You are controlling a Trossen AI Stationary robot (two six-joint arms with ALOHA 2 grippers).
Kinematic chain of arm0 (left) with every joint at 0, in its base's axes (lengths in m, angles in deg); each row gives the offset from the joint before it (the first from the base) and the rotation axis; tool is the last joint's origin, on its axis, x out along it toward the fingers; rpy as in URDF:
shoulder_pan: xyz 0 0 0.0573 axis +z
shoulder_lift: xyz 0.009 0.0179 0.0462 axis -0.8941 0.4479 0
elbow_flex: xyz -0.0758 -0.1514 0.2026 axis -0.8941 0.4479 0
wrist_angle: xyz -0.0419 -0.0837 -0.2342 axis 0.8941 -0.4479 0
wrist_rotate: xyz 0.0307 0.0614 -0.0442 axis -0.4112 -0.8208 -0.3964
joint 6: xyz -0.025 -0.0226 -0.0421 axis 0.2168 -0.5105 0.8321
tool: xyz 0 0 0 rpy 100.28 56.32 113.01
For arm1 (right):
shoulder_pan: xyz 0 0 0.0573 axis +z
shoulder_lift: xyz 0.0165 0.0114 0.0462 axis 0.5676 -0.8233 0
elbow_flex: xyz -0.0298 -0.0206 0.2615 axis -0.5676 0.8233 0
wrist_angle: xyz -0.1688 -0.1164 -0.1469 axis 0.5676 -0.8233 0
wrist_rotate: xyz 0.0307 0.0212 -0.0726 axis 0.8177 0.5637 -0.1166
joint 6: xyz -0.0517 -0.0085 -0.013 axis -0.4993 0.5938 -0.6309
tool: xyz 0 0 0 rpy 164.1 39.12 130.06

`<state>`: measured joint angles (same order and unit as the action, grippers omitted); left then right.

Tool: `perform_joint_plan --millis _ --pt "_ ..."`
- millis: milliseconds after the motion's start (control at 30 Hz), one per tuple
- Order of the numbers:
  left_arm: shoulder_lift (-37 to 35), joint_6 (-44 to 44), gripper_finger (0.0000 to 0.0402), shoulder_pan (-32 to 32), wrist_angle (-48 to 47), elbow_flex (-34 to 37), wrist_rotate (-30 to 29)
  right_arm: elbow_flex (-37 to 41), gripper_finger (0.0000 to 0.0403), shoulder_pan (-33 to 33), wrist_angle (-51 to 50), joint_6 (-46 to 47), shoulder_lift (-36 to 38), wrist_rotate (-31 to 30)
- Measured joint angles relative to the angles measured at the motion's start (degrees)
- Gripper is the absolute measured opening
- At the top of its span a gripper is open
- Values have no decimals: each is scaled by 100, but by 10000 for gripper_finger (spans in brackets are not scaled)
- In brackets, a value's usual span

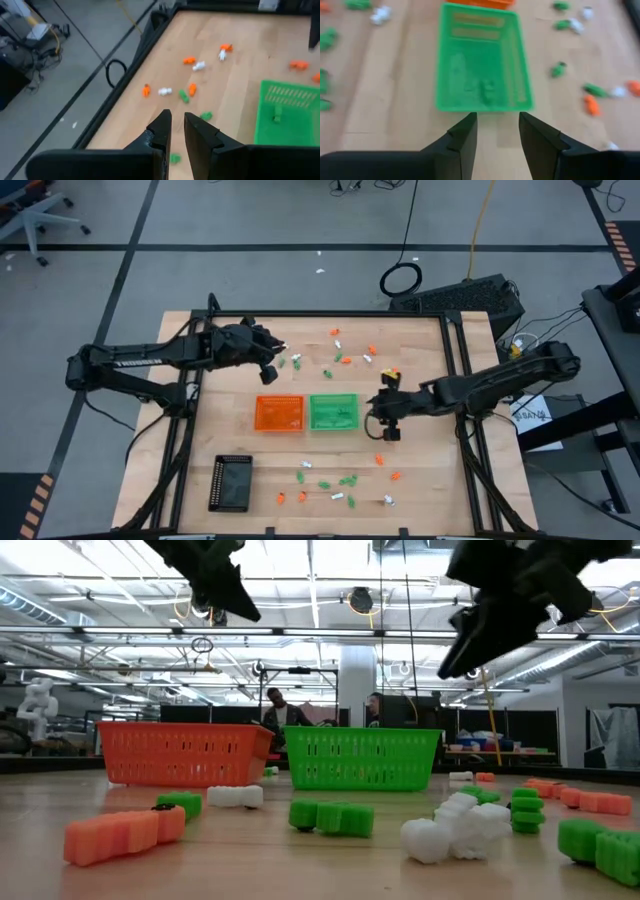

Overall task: Sort Halloween decoration
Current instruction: Put the white skeleton toy into the black bin

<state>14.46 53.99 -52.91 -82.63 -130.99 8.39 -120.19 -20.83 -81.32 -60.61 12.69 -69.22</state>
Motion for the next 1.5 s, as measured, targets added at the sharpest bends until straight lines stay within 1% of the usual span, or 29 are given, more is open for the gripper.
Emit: perform_joint_plan --millis 67,167,233,400,633,733,900,1067,1233,1400,1500 --pt "88 125 52 77 -47 -50 19 194 132 66 125 55 138 -347" --pt "287 340 52 317 -411 -55 64 442 132 96 369 39 256 -559" --pt "471 460 52 520 -746 -50 99 569 132 97 610 -38 265 -542" --pt "1060 592 52 1103 -1032 -49 435 773 132 99 958 -161 259 -533" --pt "1743 615 52 1886 -1306 -49 888 798 132 136 936 -16 259 -520" --pt "1957 616 52 2110 -1304 -47 1067 798 132 136 941 -10 259 -516" --pt "2266 622 56 2330 -1294 90 1084 798 132 136 955 4 259 -520" --pt "2609 902 84 2411 -1510 232 1084 798 132 136 955 49 257 -515" --pt "2841 1122 129 2331 -1415 251 1047 918 132 136 1195 33 257 -511" --pt "3013 1618 168 2299 -1386 251 448 1042 132 136 1282 47 257 -511" --pt "3073 1776 179 2295 -1380 251 415 1050 132 136 1279 72 255 -509"
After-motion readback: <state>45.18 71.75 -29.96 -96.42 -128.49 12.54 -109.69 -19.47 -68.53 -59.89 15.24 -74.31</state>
